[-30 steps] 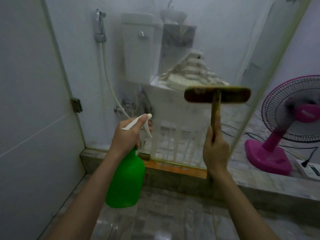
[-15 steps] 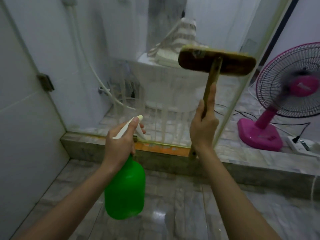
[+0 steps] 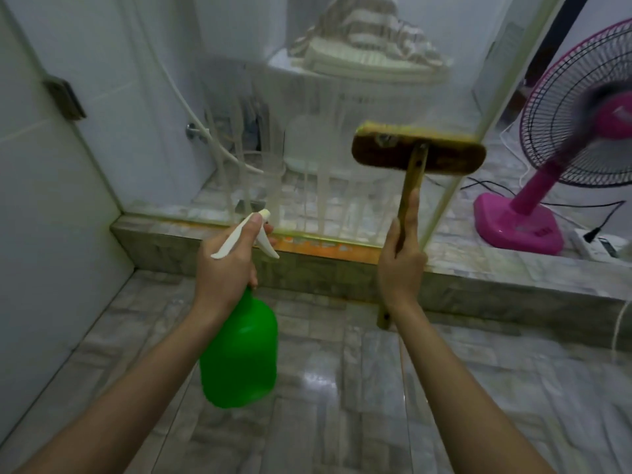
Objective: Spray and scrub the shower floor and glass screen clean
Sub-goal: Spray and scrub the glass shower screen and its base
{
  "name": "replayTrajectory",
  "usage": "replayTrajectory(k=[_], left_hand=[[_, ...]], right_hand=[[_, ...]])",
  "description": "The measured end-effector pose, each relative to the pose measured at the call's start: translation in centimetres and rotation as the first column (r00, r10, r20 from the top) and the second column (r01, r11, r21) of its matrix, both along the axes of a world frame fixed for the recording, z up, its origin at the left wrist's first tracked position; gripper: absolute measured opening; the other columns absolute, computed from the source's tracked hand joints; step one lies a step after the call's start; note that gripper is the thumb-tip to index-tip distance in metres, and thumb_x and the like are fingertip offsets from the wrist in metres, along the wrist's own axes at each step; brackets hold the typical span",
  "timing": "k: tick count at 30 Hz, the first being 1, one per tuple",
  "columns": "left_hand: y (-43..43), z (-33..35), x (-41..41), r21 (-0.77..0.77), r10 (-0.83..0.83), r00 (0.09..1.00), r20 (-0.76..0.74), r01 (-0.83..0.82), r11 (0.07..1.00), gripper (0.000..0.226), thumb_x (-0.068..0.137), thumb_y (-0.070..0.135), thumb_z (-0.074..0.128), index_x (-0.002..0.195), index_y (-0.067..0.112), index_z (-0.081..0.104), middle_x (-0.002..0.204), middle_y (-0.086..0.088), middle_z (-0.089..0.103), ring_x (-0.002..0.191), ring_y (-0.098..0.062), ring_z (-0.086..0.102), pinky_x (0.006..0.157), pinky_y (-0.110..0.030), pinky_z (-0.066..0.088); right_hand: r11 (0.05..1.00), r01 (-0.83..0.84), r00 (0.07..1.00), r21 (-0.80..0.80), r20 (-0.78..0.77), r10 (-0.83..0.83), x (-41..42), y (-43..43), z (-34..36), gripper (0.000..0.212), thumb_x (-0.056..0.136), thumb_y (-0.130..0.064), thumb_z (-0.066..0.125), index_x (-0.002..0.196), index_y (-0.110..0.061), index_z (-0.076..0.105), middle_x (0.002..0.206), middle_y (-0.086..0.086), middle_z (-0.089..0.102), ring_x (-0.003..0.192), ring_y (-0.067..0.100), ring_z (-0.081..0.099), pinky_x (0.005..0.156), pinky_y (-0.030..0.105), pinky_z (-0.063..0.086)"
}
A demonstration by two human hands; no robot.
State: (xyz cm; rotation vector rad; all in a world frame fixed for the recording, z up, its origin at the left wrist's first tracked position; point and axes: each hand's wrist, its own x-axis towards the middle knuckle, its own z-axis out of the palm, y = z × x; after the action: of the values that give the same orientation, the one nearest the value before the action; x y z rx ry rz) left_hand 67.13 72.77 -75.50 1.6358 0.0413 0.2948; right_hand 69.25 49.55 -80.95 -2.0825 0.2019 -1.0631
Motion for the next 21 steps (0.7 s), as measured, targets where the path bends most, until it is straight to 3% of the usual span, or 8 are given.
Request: replayTrajectory(k=[3, 5, 7, 11, 16, 19, 21], left_hand=[[0.2, -0.5, -0.2, 0.028, -0.013, 1.0, -0.001, 0.013, 1.0, 0.032, 0.1, 0.038, 0.061, 0.084, 0.017, 0.079, 0.082, -0.029, 0.072, 0.03, -0.015, 0.042, 0.037, -0.02, 0.035], [0.3, -0.9, -0.4, 0.04, -0.011, 1.0, -0.013, 0.012, 0.999, 0.033, 0.099, 0.04, 0.061, 0.081, 0.017, 0.078, 0.083, -0.03, 0.072, 0.031, -0.015, 0.043, 0.039, -0.022, 0.036], [0.2, -1.3, -0.5, 0.044, -0.014, 0.999, -0.038, 0.015, 0.999, 0.035, 0.098, 0.042, 0.061, 0.078, 0.019, 0.078, 0.082, -0.03, 0.071, 0.032, -0.015, 0.043, 0.04, -0.023, 0.037], [-0.2, -2.4, -0.5, 0.054, -0.01, 0.997, -0.08, 0.014, 0.998, 0.03, 0.097, 0.043, 0.062, 0.076, 0.026, 0.076, 0.084, -0.032, 0.07, 0.032, -0.014, 0.044, 0.038, -0.022, 0.036], [-0.9, -3.1, -0.5, 0.102, -0.032, 0.991, -0.133, 0.046, 0.994, 0.037, 0.098, 0.044, 0.06, 0.078, 0.017, 0.077, 0.061, -0.022, 0.066, 0.033, -0.013, 0.046, 0.041, -0.022, 0.038], [-0.6, -3.6, -0.2, 0.096, -0.025, 0.991, -0.135, 0.038, 0.995, 0.038, 0.098, 0.044, 0.061, 0.079, 0.016, 0.077, 0.065, -0.017, 0.069, 0.033, -0.014, 0.046, 0.039, -0.023, 0.038], [0.0, -4.1, -0.1, 0.087, -0.005, 0.991, -0.133, 0.016, 0.996, 0.038, 0.099, 0.044, 0.06, 0.078, 0.019, 0.077, 0.068, -0.009, 0.073, 0.033, -0.013, 0.046, 0.041, -0.024, 0.038]], right_hand=[[0.999, -0.033, 0.975, -0.014, -0.222, 0.029, -3.9, -0.7, -6.7, 0.054, 0.104, -0.023, 0.039, 0.153, -0.034, 0.019, 0.046, 0.002, 0.037, 0.036, 0.012, 0.034, 0.04, 0.021, 0.027], [0.996, -0.093, 0.932, 0.014, -0.351, 0.092, -6.1, -0.4, -9.3, 0.056, 0.104, -0.023, 0.039, 0.152, -0.039, 0.016, 0.045, -0.003, 0.032, 0.035, 0.012, 0.032, 0.038, 0.023, 0.027], [0.991, -0.122, 0.938, 0.053, -0.321, 0.132, -5.7, -0.1, -8.6, 0.056, 0.104, -0.022, 0.039, 0.152, -0.039, 0.017, 0.046, -0.004, 0.03, 0.037, 0.012, 0.031, 0.038, 0.025, 0.027], [0.991, -0.069, 0.981, 0.118, -0.171, 0.089, -2.7, 0.0, -5.8, 0.054, 0.105, -0.027, 0.036, 0.152, -0.042, 0.015, 0.053, 0.013, 0.045, 0.038, 0.018, 0.033, 0.039, 0.038, 0.037], [0.992, -0.12, 0.926, 0.034, -0.357, 0.124, -6.0, 0.7, -10.5, 0.057, 0.104, -0.028, 0.035, 0.149, -0.052, 0.01, 0.047, -0.003, 0.032, 0.038, 0.009, 0.028, 0.037, 0.033, 0.031], [0.985, -0.11, 0.964, 0.135, -0.225, 0.139, -3.9, 1.8, -7.8, 0.054, 0.105, -0.024, 0.036, 0.151, -0.043, 0.015, 0.048, 0.005, 0.035, 0.038, 0.009, 0.03, 0.038, 0.03, 0.031], [0.987, -0.126, 0.985, 0.097, -0.107, 0.136, -1.6, 2.0, -4.5, 0.053, 0.105, -0.022, 0.038, 0.152, -0.033, 0.018, 0.048, 0.007, 0.037, 0.038, 0.013, 0.032, 0.038, 0.024, 0.029]])
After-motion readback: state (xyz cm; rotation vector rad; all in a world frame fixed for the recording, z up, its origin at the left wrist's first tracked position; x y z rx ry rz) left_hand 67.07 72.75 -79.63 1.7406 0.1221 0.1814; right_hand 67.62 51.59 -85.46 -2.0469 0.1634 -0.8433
